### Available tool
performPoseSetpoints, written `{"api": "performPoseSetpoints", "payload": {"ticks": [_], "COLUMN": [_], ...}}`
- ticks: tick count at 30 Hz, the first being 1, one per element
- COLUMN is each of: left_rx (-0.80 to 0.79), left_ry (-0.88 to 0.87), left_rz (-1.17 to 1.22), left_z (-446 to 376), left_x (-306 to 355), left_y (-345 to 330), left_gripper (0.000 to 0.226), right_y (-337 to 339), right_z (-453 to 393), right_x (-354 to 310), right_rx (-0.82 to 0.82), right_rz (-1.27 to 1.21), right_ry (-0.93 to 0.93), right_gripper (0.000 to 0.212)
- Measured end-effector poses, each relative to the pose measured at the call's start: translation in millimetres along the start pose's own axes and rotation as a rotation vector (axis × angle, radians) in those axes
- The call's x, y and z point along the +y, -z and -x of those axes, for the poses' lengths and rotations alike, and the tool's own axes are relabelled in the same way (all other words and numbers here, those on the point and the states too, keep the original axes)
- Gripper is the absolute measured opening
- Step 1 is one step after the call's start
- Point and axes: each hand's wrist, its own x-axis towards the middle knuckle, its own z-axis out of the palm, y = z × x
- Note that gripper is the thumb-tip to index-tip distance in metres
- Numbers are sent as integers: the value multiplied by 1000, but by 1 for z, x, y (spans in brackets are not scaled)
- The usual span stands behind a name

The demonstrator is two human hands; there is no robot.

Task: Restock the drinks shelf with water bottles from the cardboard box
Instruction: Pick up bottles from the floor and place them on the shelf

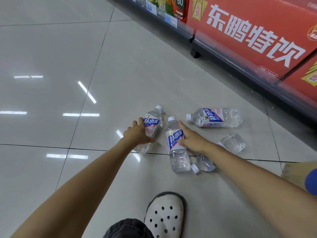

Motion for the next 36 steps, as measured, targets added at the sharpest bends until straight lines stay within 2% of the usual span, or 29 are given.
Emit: {"api": "performPoseSetpoints", "payload": {"ticks": [2, 4, 7, 8, 9, 11, 13, 17, 21, 29, 36], "left_rx": [-66, -87, 47, 117, 176, 243, 261, 295, 380, 594, 696], "left_ry": [22, 39, 52, 52, 51, 50, 43, 23, 28, -253, -458], "left_rz": [18, 40, 108, 139, 164, 185, 190, 218, 454, 648, 662], "left_z": [-1, -1, 7, 11, 14, 18, 19, 24, 35, 81, 156], "left_x": [0, 1, 5, 7, 8, 9, 8, 11, 30, 85, 139], "left_y": [0, -2, -14, -19, -24, -30, -31, -35, -30, 35, 126], "left_gripper": [102, 104, 97, 91, 85, 76, 74, 72, 65, 66, 70], "right_y": [-1, -11, -51, -66, -77, -86, -80, -65, -52, -3, 59], "right_z": [1, 4, 10, 11, 10, 10, 11, 20, 35, 100, 183], "right_x": [2, 0, -7, -8, -8, -8, -8, -5, -13, -47, -104], "right_rx": [54, 120, 346, 436, 516, 620, 618, 610, 682, 834, 980], "right_rz": [113, 202, 254, 228, 195, 130, 37, -136, -201, -253, -334], "right_ry": [14, 30, -47, -108, -171, -249, -269, -157, 29, 230, 335], "right_gripper": [74, 79, 114, 119, 116, 95, 79, 69, 68, 64, 73]}}
